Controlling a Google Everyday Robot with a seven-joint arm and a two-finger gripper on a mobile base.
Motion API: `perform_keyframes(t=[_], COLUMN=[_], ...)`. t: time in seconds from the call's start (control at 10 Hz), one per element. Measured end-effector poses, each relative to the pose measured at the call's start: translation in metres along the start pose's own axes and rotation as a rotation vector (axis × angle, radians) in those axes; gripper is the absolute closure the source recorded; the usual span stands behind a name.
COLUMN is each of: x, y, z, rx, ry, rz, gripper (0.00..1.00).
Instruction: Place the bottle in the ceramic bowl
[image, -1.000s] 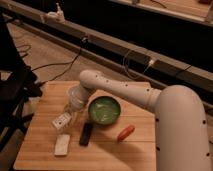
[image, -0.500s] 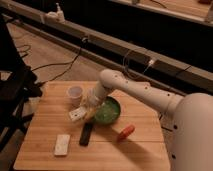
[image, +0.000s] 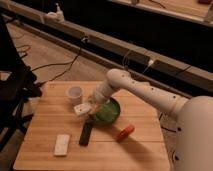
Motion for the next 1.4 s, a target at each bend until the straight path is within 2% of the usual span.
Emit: perform_keyframes(t=[0.1,0.7,1.1,1.2,1.4], x=[-0.010,-0.006,0.041,0.047,0.063], y=[-0.003,-0.002,0.009,0.012,0.022], z=[0.005,0.004,-0.027,-0.032,-0.047], rx=[-0.001,0.003,0.089,0.104,0.147], ry=[-0.014,-0.010,0.029,0.032,0.036], rz=[-0.023,-0.018,0.113,0.130,0.182], gripper=[1.00,1.00,0.98,0.94,0.71])
